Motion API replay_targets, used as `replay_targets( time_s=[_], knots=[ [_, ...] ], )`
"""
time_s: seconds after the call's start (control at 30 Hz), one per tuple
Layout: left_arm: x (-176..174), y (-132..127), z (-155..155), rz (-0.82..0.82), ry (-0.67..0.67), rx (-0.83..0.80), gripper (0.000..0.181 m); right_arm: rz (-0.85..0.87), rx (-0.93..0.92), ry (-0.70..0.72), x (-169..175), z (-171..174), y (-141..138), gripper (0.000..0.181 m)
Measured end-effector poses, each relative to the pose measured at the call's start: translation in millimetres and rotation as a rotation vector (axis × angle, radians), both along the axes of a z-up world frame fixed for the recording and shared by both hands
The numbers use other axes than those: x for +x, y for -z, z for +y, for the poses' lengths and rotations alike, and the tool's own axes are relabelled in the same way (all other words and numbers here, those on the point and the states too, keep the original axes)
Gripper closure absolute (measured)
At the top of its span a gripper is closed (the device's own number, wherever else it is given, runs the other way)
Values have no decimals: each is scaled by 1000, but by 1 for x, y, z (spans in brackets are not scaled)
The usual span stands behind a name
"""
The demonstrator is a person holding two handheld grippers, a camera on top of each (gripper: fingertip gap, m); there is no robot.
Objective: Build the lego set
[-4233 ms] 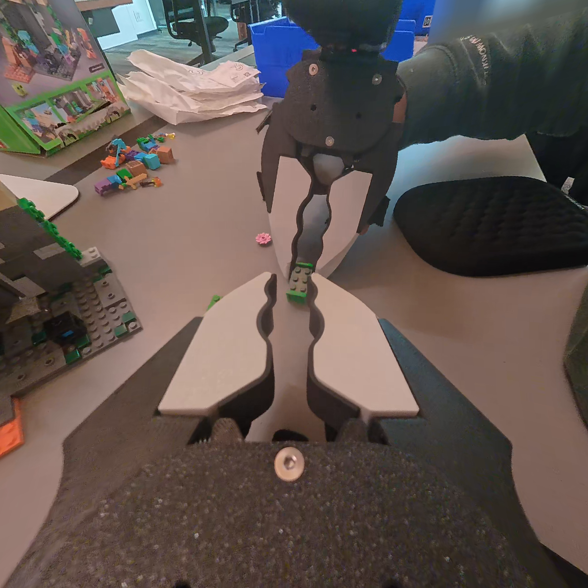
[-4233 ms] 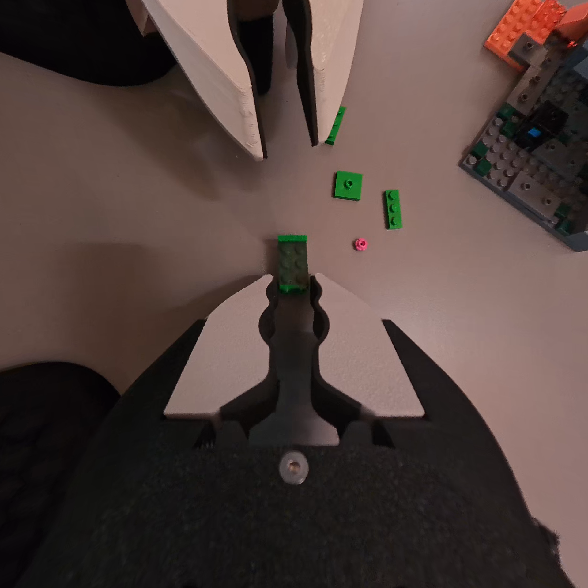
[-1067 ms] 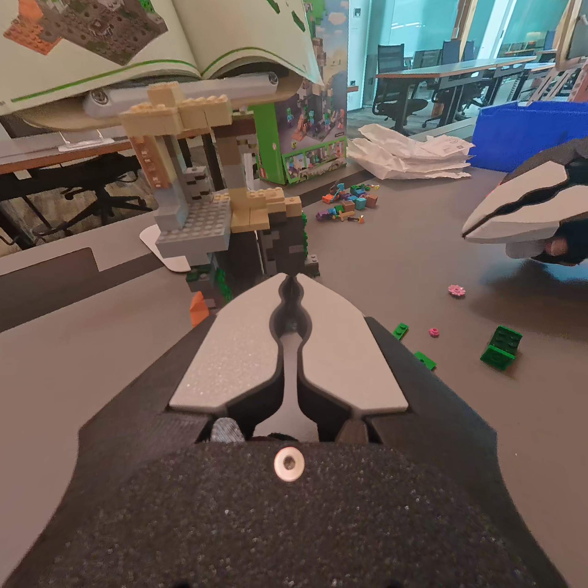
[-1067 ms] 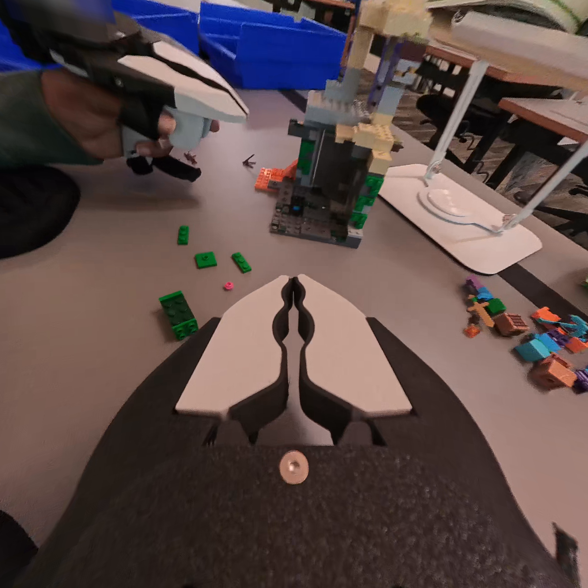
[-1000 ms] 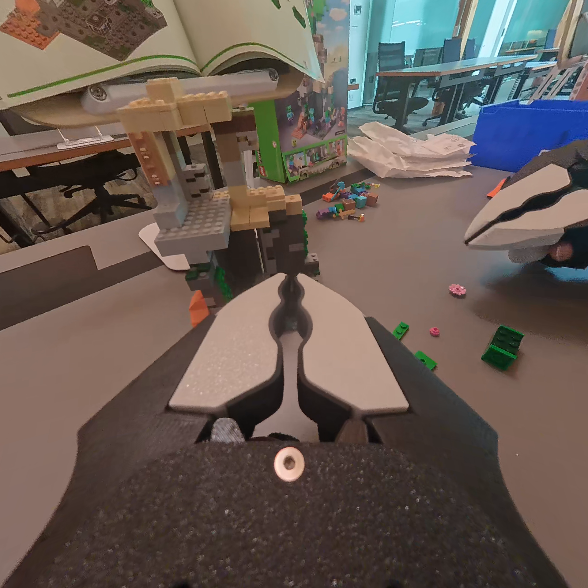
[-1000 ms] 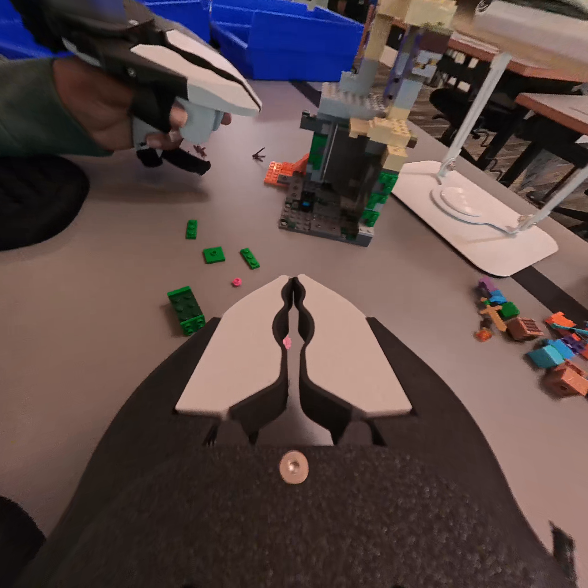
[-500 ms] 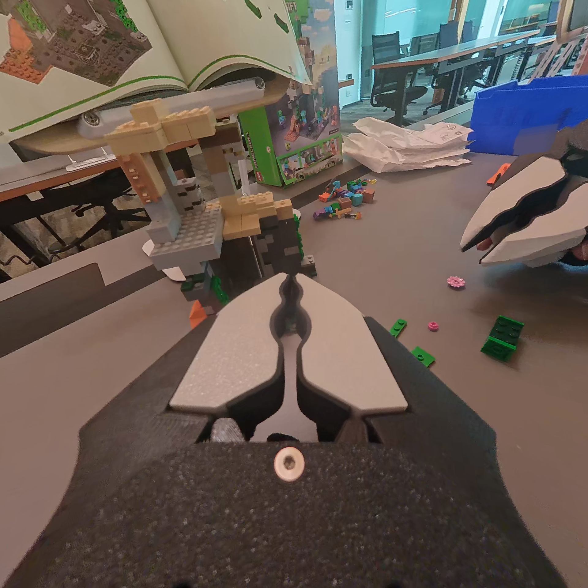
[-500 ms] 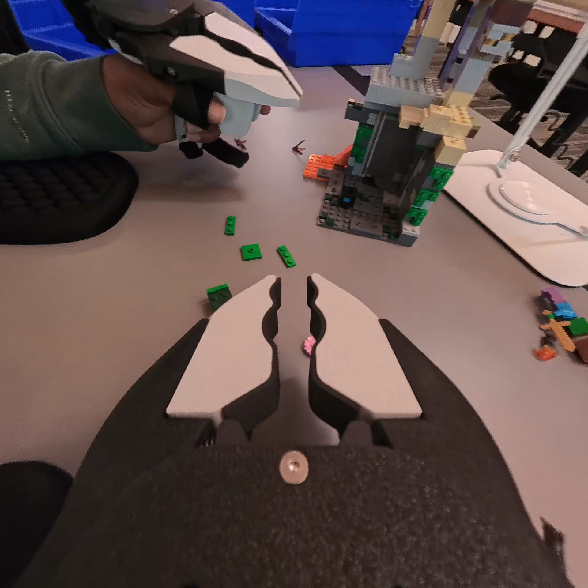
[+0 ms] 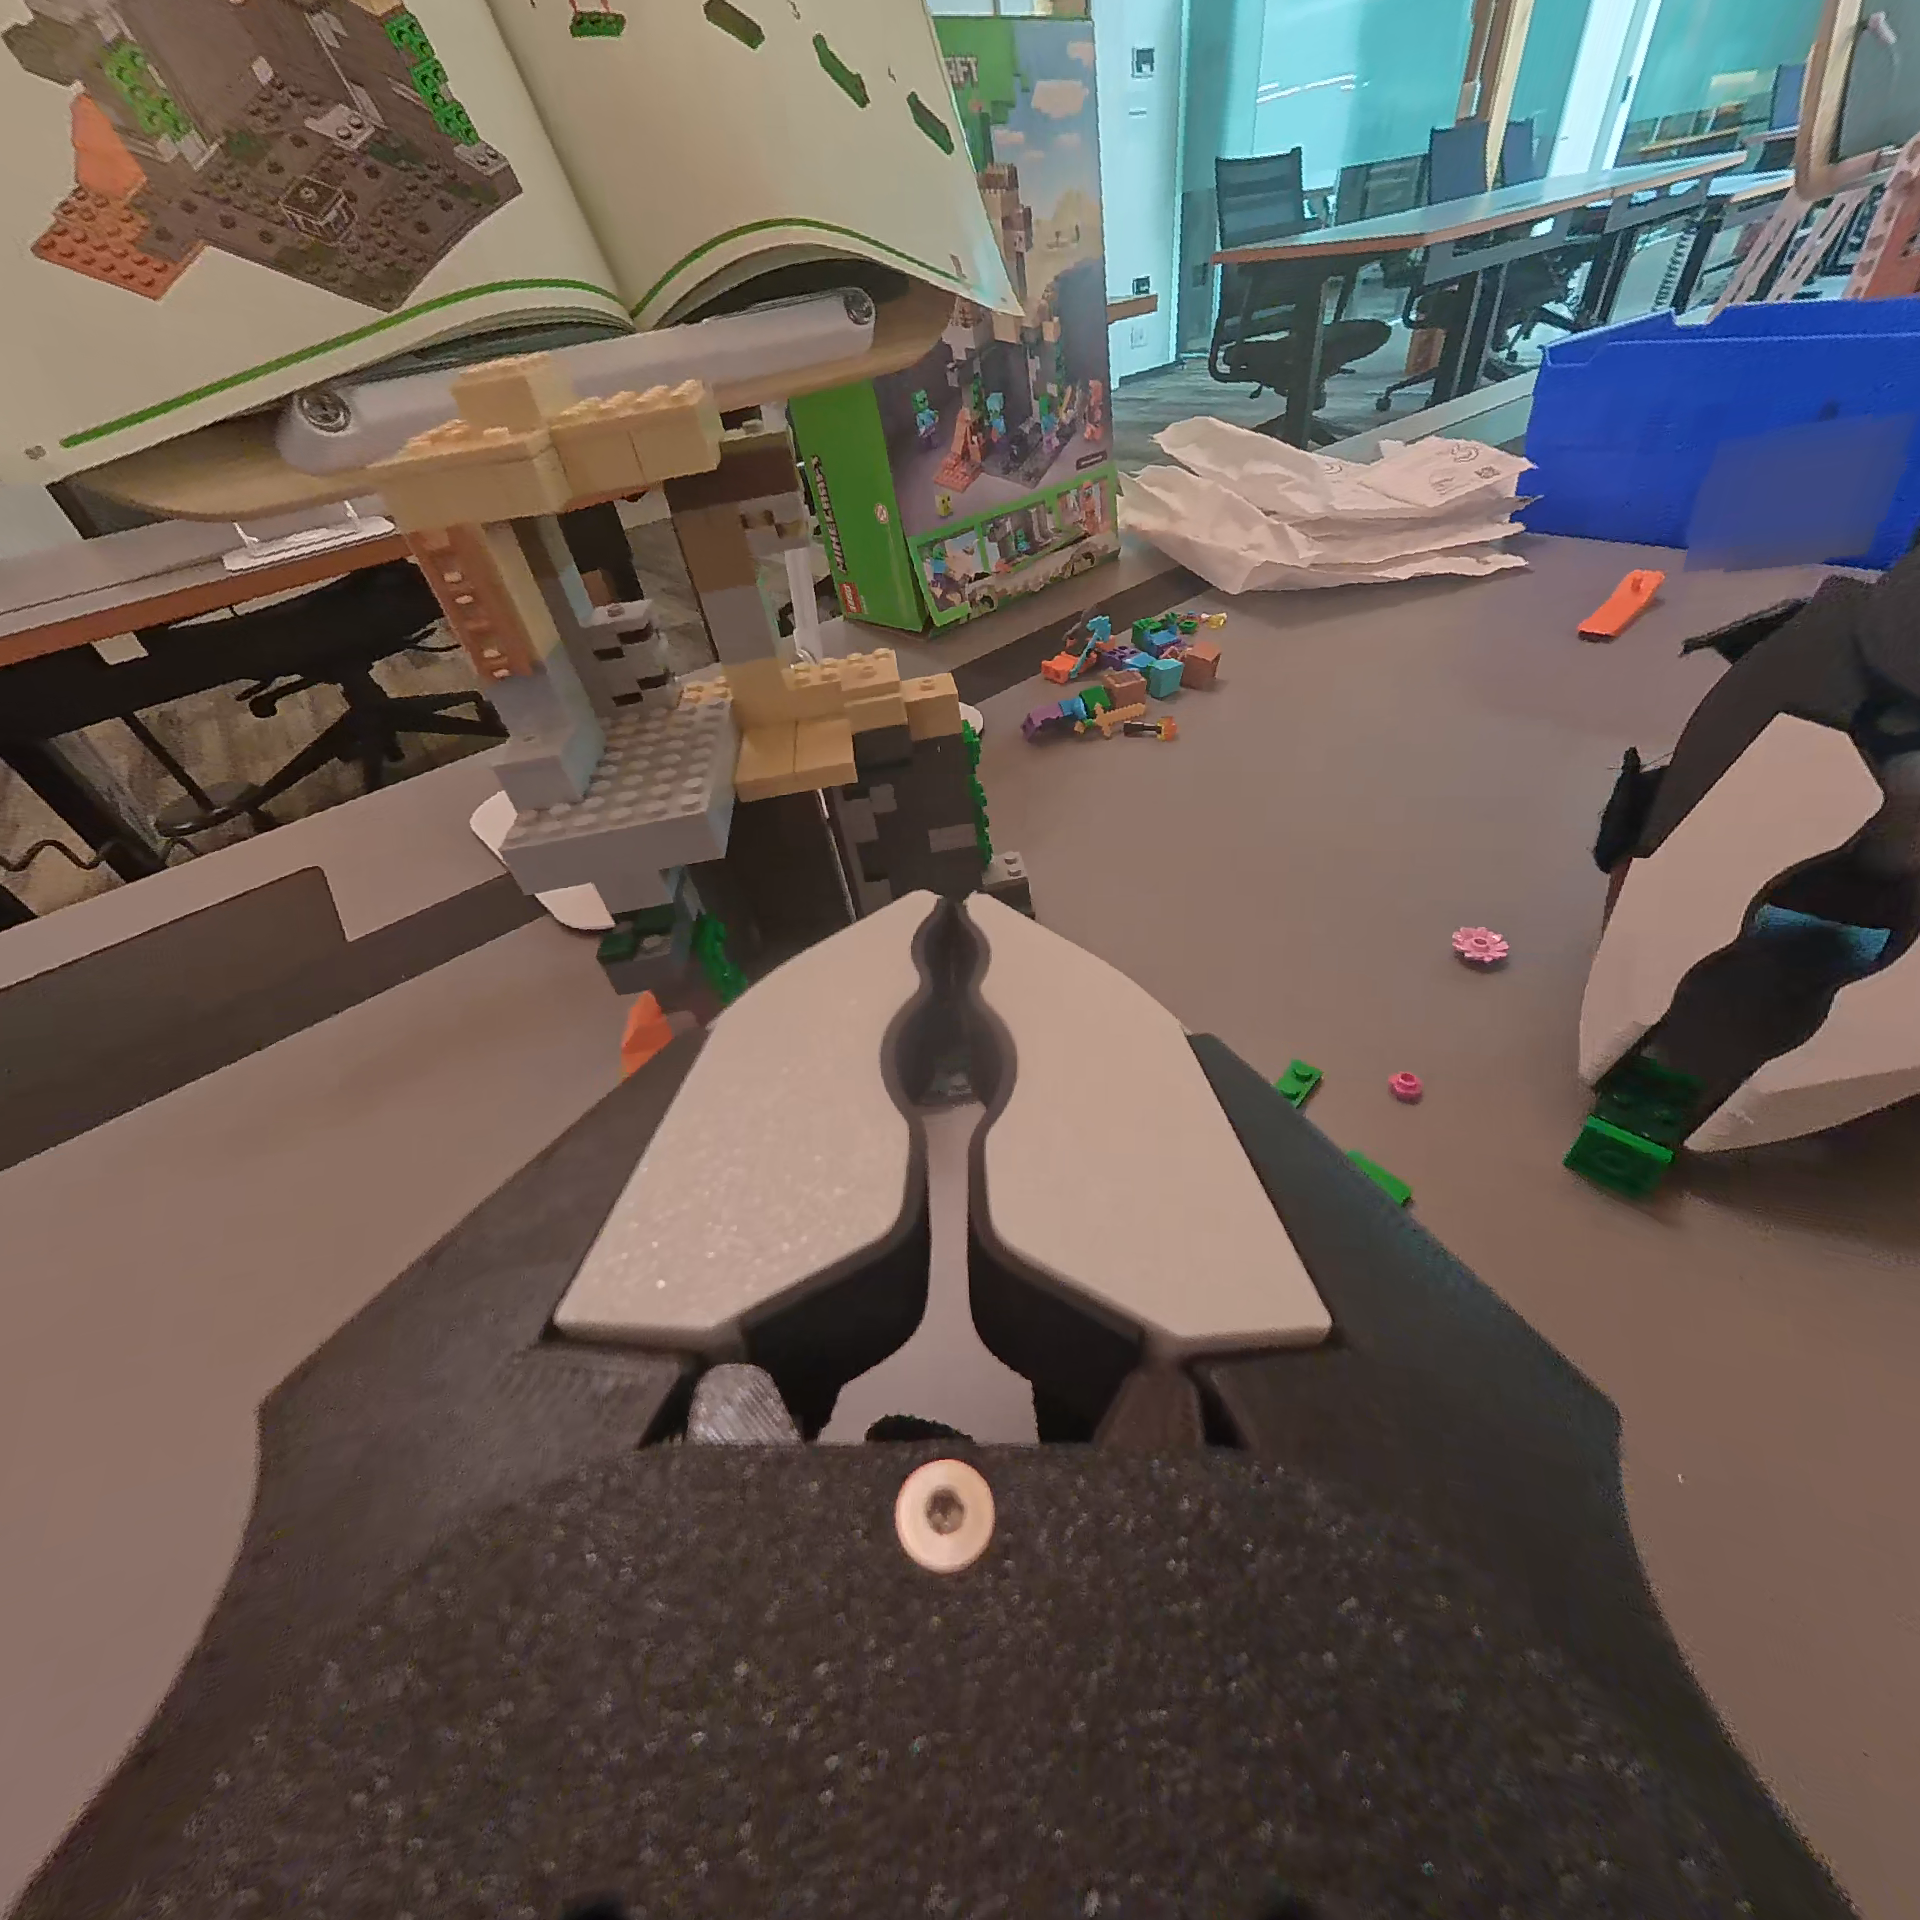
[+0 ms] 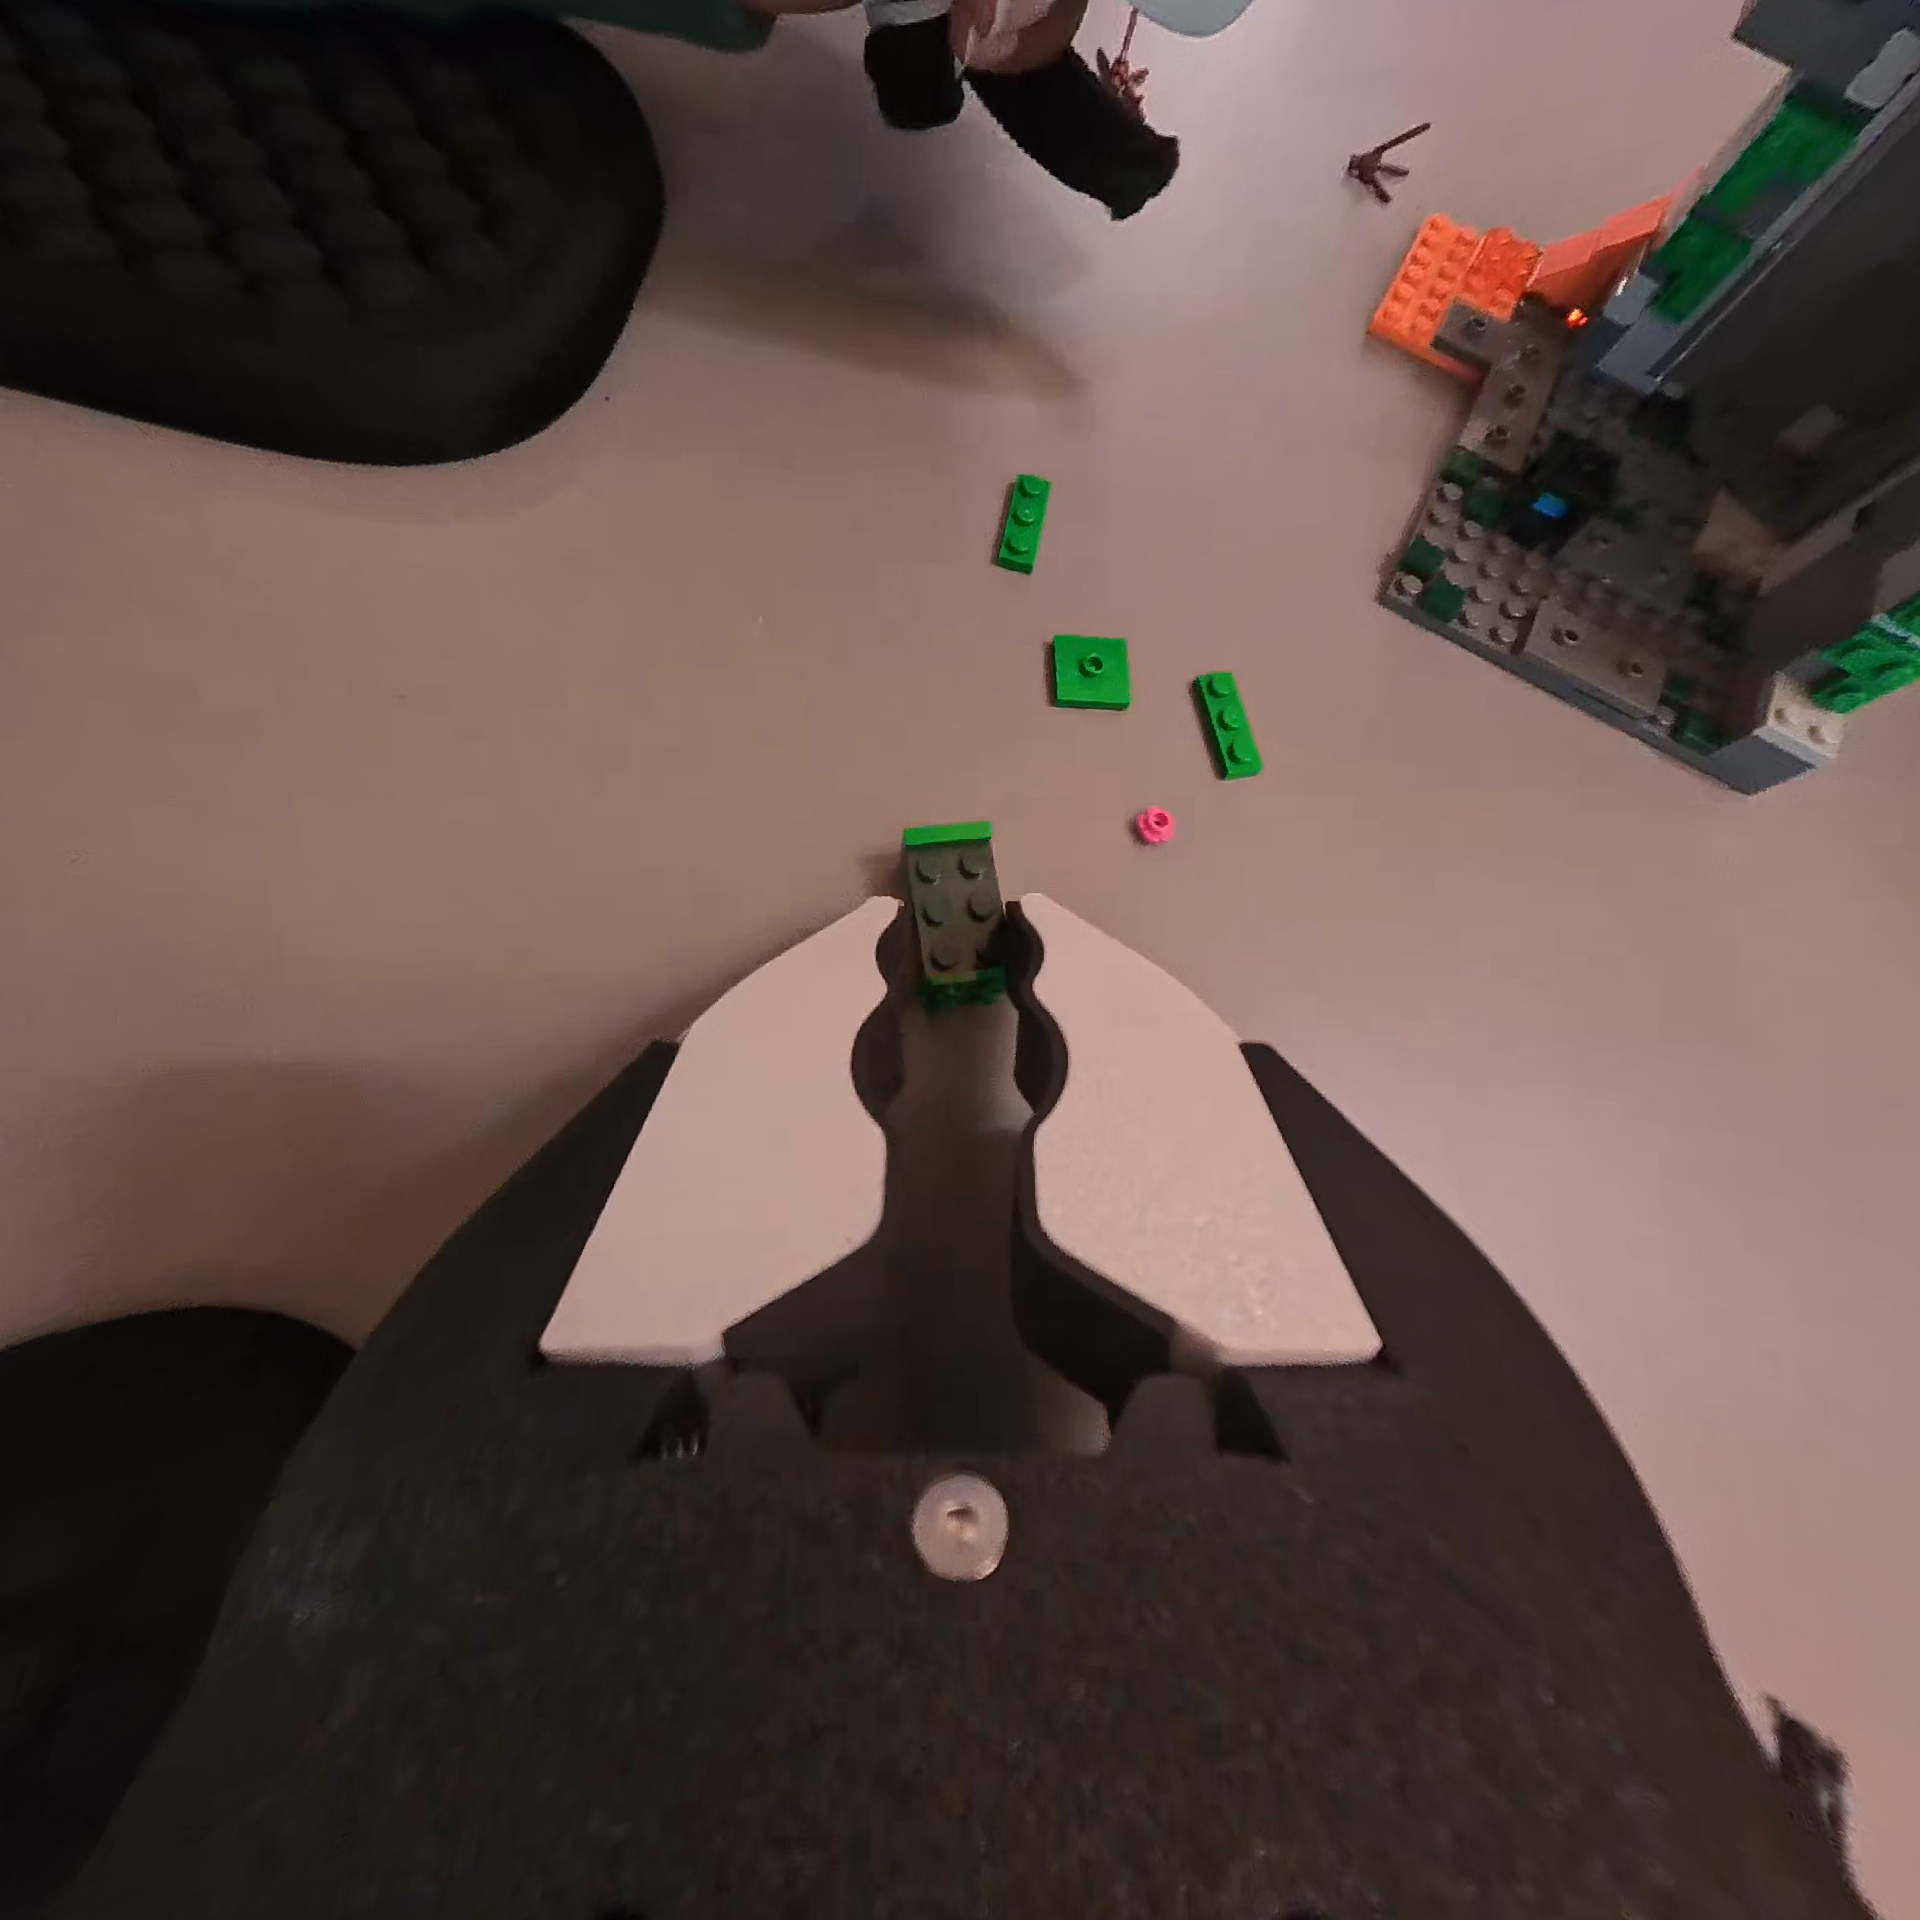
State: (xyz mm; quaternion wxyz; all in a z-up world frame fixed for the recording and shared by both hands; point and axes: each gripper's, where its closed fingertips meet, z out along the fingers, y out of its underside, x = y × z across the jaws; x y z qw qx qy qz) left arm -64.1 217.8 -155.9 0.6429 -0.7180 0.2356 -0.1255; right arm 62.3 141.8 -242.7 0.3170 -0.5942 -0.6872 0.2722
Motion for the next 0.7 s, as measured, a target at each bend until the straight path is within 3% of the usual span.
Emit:
replay_targets(
  time_s=[0.4, 0.57, 0.7],
  knots=[
    [2, 0, -2, 37, -2, 12, 181, 10, -21, 12, 8, 6, -4, 158],
    [0, -3, -3, 26, -10, 11, 181, 177, -8, 105, 7, 26, -33, 156],
    [0, -3, -3, 14, -14, 9, 181, 316, 108, 259, 19, 67, -68, 161]
  ],
)
